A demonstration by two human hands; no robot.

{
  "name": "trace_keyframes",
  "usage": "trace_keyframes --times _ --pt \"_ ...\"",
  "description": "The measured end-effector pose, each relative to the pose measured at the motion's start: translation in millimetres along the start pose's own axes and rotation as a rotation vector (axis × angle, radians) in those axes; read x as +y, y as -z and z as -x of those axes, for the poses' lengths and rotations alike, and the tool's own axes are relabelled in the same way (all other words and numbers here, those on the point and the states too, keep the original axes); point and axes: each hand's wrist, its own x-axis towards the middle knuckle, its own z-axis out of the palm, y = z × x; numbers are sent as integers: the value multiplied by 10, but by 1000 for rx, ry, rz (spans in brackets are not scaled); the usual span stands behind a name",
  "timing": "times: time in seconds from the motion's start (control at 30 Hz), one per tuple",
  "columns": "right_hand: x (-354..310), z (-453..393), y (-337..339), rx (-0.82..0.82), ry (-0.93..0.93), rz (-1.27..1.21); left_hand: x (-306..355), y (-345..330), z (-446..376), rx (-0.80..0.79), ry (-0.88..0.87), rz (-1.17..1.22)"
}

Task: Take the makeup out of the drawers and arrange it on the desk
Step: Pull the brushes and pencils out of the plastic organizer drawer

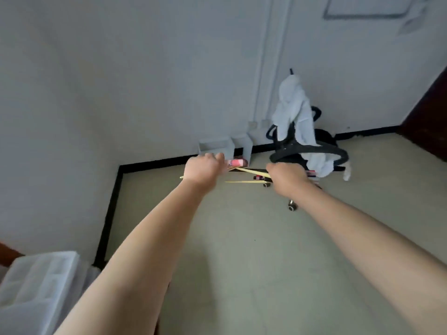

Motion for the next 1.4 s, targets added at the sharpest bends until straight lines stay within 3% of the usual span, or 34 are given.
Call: trace_keyframes --times 0.3,0.57,0.77,1.2,1.4 --pt "2897 2177 -209 -15 -511 -49 3284 770 -151 112 -405 82" --pt "4606 3560 -403 8 -867 -42 5625 1413 -365 288 -786 -16" --pt "5858 3858 -638 33 -1134 -52 7081 1546 -949 334 -944 -64" --pt "9024 3696 -965 -40 -1305 -10 10096 2050 -2859 454 -1138 -19" --pt "10568 3908 -1383 -54 -1412 -77 11721 2085 -3494 422 -1147 -5"
